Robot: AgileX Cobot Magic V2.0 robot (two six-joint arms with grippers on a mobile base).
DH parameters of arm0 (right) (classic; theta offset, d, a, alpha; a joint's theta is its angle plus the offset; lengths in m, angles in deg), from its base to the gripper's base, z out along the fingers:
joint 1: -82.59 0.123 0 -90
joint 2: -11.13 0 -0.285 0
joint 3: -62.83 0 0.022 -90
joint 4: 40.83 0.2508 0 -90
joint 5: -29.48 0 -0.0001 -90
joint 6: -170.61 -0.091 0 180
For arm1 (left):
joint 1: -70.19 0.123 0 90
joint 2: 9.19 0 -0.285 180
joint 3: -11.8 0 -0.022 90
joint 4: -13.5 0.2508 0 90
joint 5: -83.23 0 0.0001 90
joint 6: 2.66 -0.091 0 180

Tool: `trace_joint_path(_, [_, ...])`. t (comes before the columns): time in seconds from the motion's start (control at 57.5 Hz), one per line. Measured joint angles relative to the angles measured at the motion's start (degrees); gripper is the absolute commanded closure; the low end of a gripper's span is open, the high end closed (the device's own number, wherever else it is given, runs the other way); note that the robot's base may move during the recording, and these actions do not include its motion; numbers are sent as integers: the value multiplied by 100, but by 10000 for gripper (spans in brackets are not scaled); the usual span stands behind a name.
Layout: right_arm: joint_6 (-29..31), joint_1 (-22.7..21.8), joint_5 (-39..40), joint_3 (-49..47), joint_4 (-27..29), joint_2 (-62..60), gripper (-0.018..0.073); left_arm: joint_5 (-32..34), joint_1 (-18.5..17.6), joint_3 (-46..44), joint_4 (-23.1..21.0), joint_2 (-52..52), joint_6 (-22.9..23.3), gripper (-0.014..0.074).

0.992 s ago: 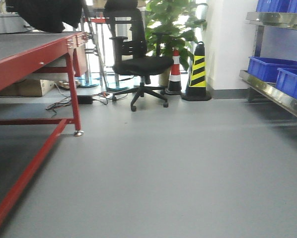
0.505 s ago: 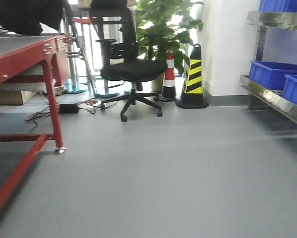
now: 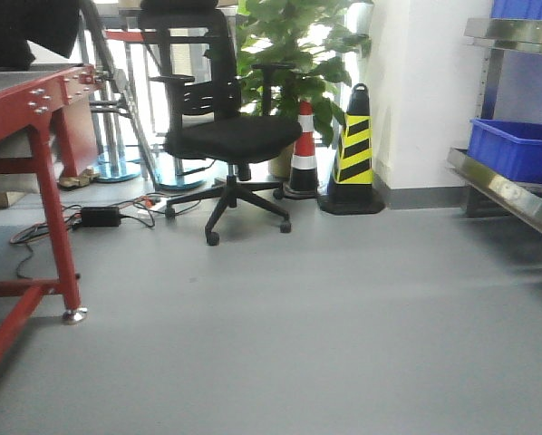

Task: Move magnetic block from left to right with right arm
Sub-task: 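Drive the base to the other table holding the cube in the right gripper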

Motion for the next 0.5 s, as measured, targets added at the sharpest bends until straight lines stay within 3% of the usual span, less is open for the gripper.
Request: trace_joint_path(0.505, [0,0,0,0,0,0,263,0,0,0,0,0,0,722])
